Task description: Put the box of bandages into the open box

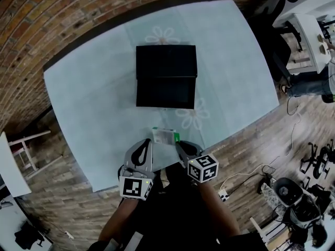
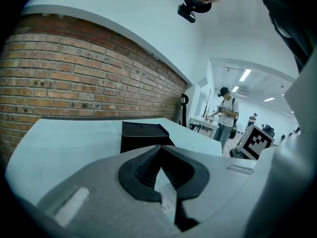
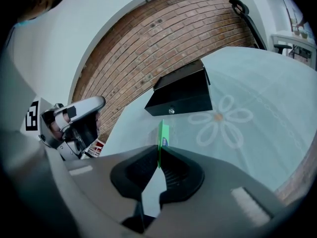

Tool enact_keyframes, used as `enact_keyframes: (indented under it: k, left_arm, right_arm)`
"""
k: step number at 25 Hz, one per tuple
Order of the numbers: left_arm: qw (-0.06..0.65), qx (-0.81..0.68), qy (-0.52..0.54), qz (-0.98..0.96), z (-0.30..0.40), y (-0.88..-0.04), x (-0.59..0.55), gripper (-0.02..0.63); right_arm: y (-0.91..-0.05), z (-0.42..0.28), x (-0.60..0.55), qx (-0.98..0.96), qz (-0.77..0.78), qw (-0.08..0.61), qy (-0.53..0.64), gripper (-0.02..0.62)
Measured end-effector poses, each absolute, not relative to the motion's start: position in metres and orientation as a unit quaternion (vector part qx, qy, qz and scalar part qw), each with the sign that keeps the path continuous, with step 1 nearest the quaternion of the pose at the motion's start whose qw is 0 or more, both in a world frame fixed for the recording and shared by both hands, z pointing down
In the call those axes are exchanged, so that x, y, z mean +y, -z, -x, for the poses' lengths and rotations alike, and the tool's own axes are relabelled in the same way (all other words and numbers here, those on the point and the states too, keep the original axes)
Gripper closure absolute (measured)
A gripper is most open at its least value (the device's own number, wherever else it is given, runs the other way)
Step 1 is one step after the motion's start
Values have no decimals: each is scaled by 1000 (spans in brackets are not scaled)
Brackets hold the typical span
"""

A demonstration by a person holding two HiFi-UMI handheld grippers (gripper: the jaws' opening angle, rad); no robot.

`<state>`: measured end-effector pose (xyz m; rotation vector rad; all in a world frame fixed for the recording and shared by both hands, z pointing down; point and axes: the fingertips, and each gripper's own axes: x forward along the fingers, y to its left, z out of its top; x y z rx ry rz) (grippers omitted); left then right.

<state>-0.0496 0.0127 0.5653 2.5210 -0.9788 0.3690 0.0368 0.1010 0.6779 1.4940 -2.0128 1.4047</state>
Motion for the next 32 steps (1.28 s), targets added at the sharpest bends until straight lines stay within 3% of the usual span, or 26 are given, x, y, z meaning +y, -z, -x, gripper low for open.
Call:
enact_keyframes:
  k: [32]
  left_arm:
    - [184,-363,-119,-905,69,-535,27,607]
  right_arm:
    - [-640,-17,95,-743,-492,167,-422,589]
